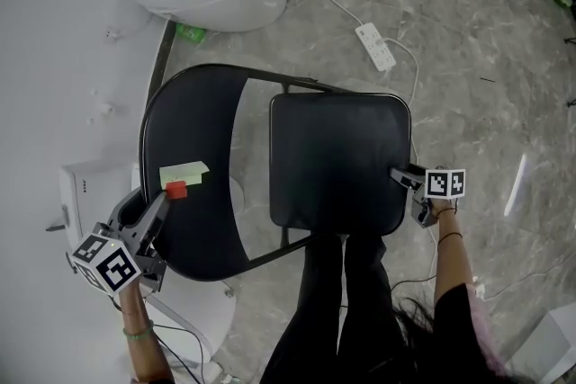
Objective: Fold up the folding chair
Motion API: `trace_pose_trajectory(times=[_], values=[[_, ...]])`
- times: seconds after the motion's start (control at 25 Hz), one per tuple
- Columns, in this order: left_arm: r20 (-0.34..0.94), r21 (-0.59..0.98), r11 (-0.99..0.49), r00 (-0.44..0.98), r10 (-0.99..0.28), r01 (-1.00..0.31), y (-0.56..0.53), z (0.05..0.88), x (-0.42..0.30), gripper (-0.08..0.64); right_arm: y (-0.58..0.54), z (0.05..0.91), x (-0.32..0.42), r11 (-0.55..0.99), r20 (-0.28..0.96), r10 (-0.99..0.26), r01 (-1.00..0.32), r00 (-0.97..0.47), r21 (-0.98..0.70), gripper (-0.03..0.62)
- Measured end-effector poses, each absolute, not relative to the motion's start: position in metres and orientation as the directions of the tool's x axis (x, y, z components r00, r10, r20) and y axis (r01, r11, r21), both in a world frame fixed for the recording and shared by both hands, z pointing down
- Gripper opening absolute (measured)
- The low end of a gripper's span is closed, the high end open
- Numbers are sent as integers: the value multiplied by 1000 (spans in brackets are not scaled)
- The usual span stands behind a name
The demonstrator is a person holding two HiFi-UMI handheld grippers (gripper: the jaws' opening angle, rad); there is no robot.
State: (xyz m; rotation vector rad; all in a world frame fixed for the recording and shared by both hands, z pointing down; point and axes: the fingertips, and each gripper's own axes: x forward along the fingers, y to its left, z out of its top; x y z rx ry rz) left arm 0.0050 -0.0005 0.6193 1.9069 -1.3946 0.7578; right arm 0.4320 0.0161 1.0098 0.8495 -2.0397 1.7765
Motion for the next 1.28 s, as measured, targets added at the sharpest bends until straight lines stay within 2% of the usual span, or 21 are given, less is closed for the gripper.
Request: trace_pose_trajectory(times=[0.2, 0.56, 0.76, 1.0, 1.28], values=[[780, 214, -213, 298, -551, -953, -4, 629, 8, 164, 11, 1010, 429, 15, 489, -246, -508, -837, -861, 307], [769, 263, -183, 320, -554, -947, -6, 626, 2, 154, 11, 1002, 426, 1, 561, -260, -581, -786, -814, 307], [755, 284, -160, 324, -570, -945, -4, 601, -9, 150, 9, 957, 405, 18, 543, -274, -568, -794, -823, 305], [759, 277, -154, 314, -570, -948, -7, 530, -32, 150, 11, 860, 360, 28, 529, -291, -560, -797, -828, 284], [740, 269, -165, 313, -596, -949, 0, 534, -44, 147, 15, 826, 319, 106, 478, -295, -525, -828, -844, 259]])
